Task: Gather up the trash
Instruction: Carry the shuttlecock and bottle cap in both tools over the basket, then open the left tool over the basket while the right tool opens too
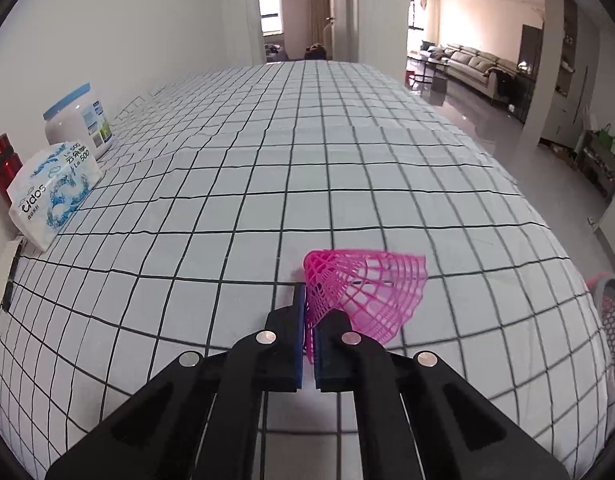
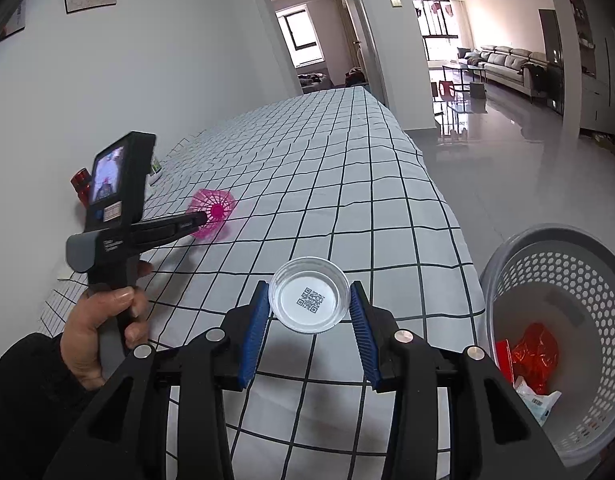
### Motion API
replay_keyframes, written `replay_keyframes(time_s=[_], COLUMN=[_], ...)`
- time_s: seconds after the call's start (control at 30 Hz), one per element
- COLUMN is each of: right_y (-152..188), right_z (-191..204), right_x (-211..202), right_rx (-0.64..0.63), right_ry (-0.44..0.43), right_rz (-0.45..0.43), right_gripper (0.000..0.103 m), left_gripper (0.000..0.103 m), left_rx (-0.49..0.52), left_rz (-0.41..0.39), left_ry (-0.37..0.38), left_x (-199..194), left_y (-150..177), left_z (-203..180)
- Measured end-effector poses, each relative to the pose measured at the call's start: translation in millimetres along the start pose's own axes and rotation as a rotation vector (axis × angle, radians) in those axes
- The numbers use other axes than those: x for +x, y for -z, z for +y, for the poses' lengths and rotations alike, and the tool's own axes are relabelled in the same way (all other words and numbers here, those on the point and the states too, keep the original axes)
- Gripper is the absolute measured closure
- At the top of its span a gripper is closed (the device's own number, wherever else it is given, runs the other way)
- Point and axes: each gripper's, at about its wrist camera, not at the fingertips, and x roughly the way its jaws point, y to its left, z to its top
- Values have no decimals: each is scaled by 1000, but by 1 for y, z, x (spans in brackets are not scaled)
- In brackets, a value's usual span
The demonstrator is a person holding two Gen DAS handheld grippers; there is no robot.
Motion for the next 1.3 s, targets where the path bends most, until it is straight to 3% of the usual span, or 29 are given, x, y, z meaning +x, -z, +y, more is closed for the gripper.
replay_keyframes(time_s=[0.3,0.83,1.03,1.3], right_y=[10,39,58,64], right_z=[-20,-122,-170,-206], right_x=[-16,-91,-108,-106], right_rx=[31,159,233,268], right_ry=[29,221,277,291], right_rz=[-20,-117,-115,-96], right_gripper=[63,63,63,63], left_gripper=[99,99,99,96], left_rx=[51,242,308,355], left_rz=[-57,-81,-40,8], left_ry=[96,331,410,420], left_x=[-54,-117,-123,-106], left_y=[14,50,70,83], left_z=[-32,-184,-239,-290])
